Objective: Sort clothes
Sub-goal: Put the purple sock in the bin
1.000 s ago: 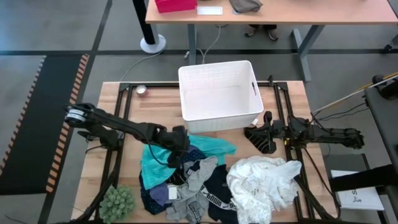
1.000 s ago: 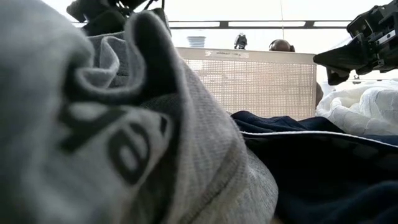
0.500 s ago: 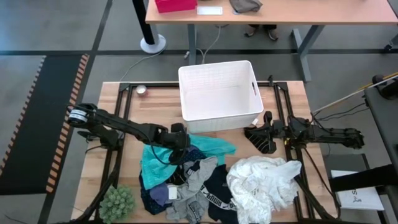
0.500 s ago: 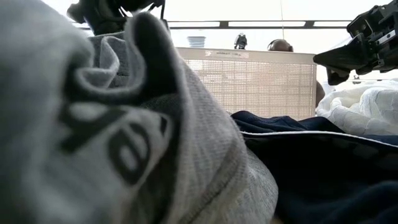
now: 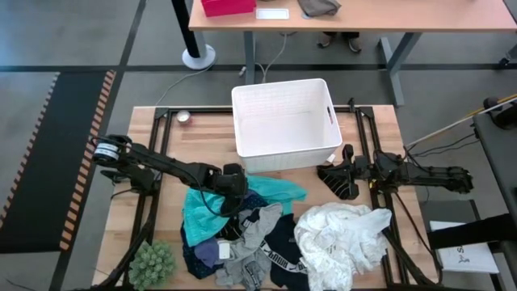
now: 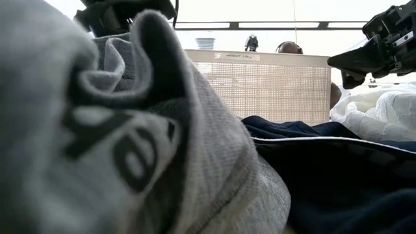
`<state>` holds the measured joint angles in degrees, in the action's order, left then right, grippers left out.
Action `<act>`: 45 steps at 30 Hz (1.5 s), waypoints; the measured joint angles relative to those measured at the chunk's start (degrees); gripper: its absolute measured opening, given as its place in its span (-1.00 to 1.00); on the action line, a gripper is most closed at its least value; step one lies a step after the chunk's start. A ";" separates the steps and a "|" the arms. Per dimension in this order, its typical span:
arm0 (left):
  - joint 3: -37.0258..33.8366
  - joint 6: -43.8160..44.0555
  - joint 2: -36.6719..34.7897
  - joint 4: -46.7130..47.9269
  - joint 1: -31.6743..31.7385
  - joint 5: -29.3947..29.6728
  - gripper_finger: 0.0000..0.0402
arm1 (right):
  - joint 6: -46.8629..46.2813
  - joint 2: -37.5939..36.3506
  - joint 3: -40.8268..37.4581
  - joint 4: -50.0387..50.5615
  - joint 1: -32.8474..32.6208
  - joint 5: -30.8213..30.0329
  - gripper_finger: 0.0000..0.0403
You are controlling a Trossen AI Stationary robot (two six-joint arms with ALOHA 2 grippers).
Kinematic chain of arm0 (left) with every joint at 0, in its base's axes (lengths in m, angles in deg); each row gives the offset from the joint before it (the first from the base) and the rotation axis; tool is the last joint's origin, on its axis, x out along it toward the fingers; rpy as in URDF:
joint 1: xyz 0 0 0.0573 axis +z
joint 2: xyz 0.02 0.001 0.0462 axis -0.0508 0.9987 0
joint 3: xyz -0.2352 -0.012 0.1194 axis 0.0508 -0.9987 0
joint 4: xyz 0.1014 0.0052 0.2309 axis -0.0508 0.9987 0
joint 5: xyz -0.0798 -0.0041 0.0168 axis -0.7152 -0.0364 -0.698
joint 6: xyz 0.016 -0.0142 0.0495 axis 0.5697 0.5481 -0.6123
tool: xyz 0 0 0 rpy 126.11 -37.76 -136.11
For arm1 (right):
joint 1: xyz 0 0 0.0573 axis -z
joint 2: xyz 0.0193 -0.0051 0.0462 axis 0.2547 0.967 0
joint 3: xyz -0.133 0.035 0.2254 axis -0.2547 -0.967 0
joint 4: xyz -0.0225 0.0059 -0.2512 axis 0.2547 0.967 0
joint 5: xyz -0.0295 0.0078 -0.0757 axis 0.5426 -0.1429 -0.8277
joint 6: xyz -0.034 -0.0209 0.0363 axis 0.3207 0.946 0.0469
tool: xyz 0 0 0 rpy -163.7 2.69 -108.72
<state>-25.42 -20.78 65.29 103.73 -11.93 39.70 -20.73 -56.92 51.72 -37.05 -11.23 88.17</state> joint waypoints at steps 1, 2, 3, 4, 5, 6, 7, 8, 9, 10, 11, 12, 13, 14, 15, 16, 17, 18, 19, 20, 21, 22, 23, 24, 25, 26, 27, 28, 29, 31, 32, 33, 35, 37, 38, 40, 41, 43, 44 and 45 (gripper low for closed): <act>0.00 0.00 0.14 0.00 0.00 -0.01 -0.19 | 0.00 0.00 0.00 0.00 -0.01 0.02 -1.00; 0.00 0.00 0.19 0.00 0.00 -0.02 -0.24 | 0.00 0.00 -0.01 0.00 -0.02 0.00 -1.00; 0.00 0.00 0.16 0.00 0.00 -0.02 -0.29 | 0.00 0.00 0.00 0.00 -0.01 0.02 -1.00; 0.00 0.00 0.01 0.02 -0.04 -0.04 -0.35 | 0.00 0.00 0.00 0.00 0.00 0.01 -1.00; 0.00 0.07 -0.16 0.01 -0.07 -0.04 -0.41 | 0.00 0.00 0.01 0.00 -0.02 0.01 -1.00; 0.00 0.09 -0.47 0.07 -0.07 -0.04 -0.48 | 0.00 0.00 0.00 0.00 -0.02 0.00 -1.00; 0.09 0.09 -0.88 0.24 -0.07 -0.04 -0.54 | 0.00 0.00 -0.01 0.00 0.00 0.02 -1.00; 0.41 0.10 -1.21 0.57 -0.07 -0.04 -0.61 | 0.00 0.00 0.01 0.00 0.00 0.00 -1.00; 0.80 0.09 -1.51 0.54 -0.09 -0.07 -0.68 | 0.00 0.00 -0.01 0.00 0.00 0.02 -1.00; 1.20 0.00 -1.86 0.60 -0.16 -0.07 -0.75 | 0.00 0.00 -0.01 0.00 -0.01 0.00 -1.00; 1.68 -0.16 -2.14 0.94 -0.22 -0.12 -0.82 | 0.00 0.00 0.00 0.00 -0.02 0.00 -1.00; 2.30 -0.59 -2.37 1.47 -0.26 -0.49 -0.89 | 0.00 0.00 0.00 0.00 -0.02 0.00 -1.00; 2.83 -1.06 -2.60 1.93 -0.31 -0.86 -0.94 | 0.00 0.00 0.00 0.00 -0.01 0.02 -1.00; 3.39 -1.41 -2.81 2.50 -0.33 -1.51 -0.96 | 0.00 0.00 0.00 0.00 0.00 0.00 -1.00; 3.95 -1.48 -2.98 2.82 -0.34 -2.22 -0.97 | 0.00 0.00 -0.01 0.00 0.00 0.02 -1.00; 4.52 -1.60 -3.19 3.01 -0.37 -2.41 -0.96 | 0.00 0.00 0.00 0.00 -0.01 0.00 -1.00; 4.96 -1.60 -3.53 3.23 -0.53 -2.53 -0.94 | 0.01 0.00 -0.01 0.00 0.00 0.02 -1.00; 5.37 -1.62 -3.95 3.66 -0.64 -2.58 -0.94 | 0.00 0.00 -0.01 0.00 0.00 0.00 -1.00; 5.83 -1.62 -4.31 3.82 -0.72 -2.58 -0.94 | 0.00 0.00 0.00 0.00 -0.01 0.01 -1.00; 6.32 -1.70 -4.80 4.05 -0.85 -2.64 -0.95 | 0.00 0.00 0.00 0.00 0.00 0.00 -1.00; 6.75 -1.76 -5.15 4.52 -0.97 -2.66 -0.96 | 0.00 0.00 0.01 0.00 -0.01 0.02 -1.00; 7.25 -1.81 -5.54 5.16 -0.98 -2.87 -0.98 | 0.00 0.00 0.00 0.00 -0.01 0.00 -1.00; 7.70 -2.08 -6.00 5.50 -1.10 -3.27 -0.98 | 0.00 0.00 0.00 0.00 -0.02 0.02 -1.00; 8.14 -2.28 -6.32 5.78 -1.23 -3.51 -0.98 | 0.00 0.00 0.00 0.00 -0.02 0.00 -1.00; 8.56 -2.62 -6.80 6.02 -1.36 -3.64 -0.98 | 0.00 0.00 0.00 0.00 0.00 0.00 -1.00; 8.92 -2.98 -7.26 6.24 -1.54 -3.65 -0.98 | 0.00 0.00 0.01 0.00 0.00 0.02 -1.00; 9.27 -3.08 -7.70 6.59 -1.73 -3.70 -0.98 | 0.00 0.00 0.01 0.00 0.00 0.00 -1.00; 9.71 -3.10 -8.14 7.04 -1.75 -3.87 -0.99 | 0.00 0.00 -0.01 0.00 -0.01 0.01 -1.00; 10.08 -3.10 -8.71 7.38 -1.83 -4.36 -0.99 | 0.00 0.02 0.00 0.00 -0.01 0.00 -1.00; 10.65 -3.10 -9.78 8.04 -1.81 -5.56 -0.99 | 0.00 0.00 0.01 0.00 0.00 0.00 -1.00; 10.90 -3.11 -10.29 8.03 -1.84 -6.32 -0.99 | 0.00 0.02 -0.01 0.00 -0.02 0.02 -1.00; 11.04 -3.10 -10.84 7.93 -1.95 -6.73 -0.99 | 0.00 0.02 0.00 0.00 -0.02 0.00 -1.00; 11.17 -3.08 -11.91 8.00 -2.05 -7.89 -0.99 | 0.00 0.02 0.00 0.00 -0.01 0.00 -1.00; 11.23 -2.88 -13.15 7.94 -2.18 -8.44 -0.99 | 0.00 0.02 0.01 0.00 -0.01 0.02 -1.00; 11.23 -2.71 -13.68 7.94 -2.19 -8.91 -0.99 | 0.00 0.02 0.00 0.00 0.00 0.00 -1.00; 11.23 -1.60 -14.49 7.83 -2.19 -9.51 -0.98 | 0.00 0.02 0.01 0.00 0.00 0.02 -1.00; 11.23 -1.07 -14.58 7.79 -2.19 -9.55 -0.96 | 0.00 0.02 0.01 0.00 0.00 0.00 -1.00; 11.23 -0.96 -14.60 7.74 -2.22 -9.55 -0.89 | 0.00 0.02 0.00 -0.01 -0.01 0.01 -1.00; 11.23 -0.96 -14.59 7.71 -2.32 -9.55 -0.85 | 0.00 0.02 0.00 0.00 -0.02 0.01 -1.00; 11.23 -0.96 -14.35 7.48 -2.36 -9.55 -0.81 | 0.00 0.02 0.00 -0.01 0.00 0.02 -1.00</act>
<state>-14.19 -21.74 50.94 111.20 -14.29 30.15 -20.73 -56.90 51.72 -37.06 -11.23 88.19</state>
